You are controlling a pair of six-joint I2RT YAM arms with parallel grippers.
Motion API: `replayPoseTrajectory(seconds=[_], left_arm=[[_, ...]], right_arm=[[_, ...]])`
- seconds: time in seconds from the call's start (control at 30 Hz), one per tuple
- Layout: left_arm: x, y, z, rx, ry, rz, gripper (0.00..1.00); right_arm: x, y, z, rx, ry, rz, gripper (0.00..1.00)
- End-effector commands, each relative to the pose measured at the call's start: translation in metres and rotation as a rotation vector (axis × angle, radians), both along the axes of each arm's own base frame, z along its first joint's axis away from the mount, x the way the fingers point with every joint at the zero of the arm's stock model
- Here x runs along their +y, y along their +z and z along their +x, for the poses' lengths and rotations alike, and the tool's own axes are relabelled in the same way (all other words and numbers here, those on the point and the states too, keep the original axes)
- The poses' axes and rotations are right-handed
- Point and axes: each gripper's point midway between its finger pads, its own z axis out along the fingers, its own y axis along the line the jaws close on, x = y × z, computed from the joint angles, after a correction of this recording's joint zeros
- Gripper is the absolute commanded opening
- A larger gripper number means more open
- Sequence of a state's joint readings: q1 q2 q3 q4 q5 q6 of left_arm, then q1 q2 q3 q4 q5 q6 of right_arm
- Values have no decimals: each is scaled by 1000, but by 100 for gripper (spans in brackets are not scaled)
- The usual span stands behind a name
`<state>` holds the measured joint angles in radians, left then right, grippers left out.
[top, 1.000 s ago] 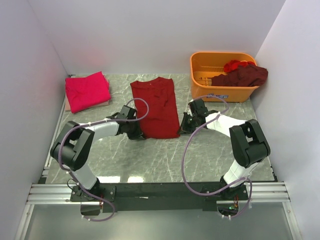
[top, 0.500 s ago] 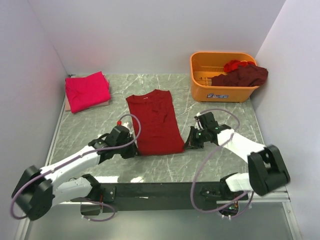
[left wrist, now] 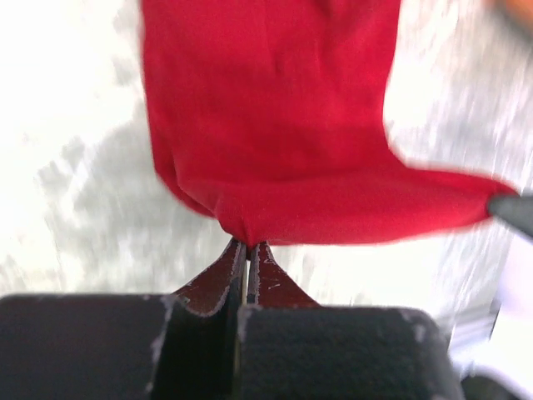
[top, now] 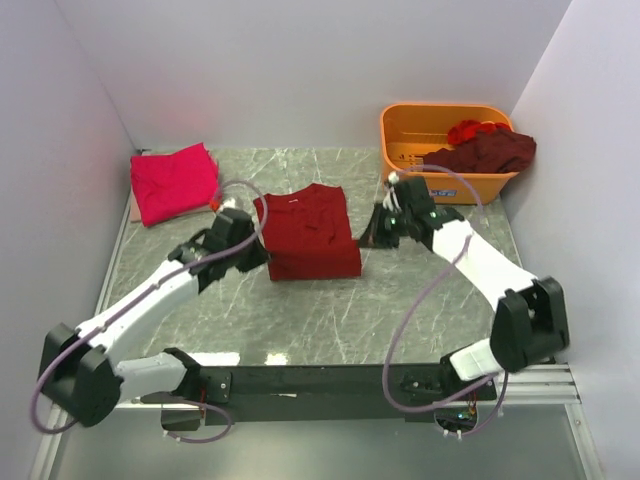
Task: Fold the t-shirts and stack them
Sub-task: Fold the tshirt
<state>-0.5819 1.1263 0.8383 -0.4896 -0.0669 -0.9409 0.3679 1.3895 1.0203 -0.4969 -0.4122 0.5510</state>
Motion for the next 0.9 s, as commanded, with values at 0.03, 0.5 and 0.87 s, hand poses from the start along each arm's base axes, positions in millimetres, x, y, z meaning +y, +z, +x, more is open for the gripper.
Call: replayPoseTrajectory(seconds=[0.03, 0.5, 0.87], left_arm=[[18, 31, 63, -137, 97, 44, 1], [31, 33, 185, -149, 129, 102, 1], [38, 10, 282, -129, 86, 80, 87]], right_arm=[[-1, 26, 54, -103, -56, -54, 0], [29, 34, 200, -163, -47, -41, 0], [59, 23, 314, -329, -24, 144, 84]])
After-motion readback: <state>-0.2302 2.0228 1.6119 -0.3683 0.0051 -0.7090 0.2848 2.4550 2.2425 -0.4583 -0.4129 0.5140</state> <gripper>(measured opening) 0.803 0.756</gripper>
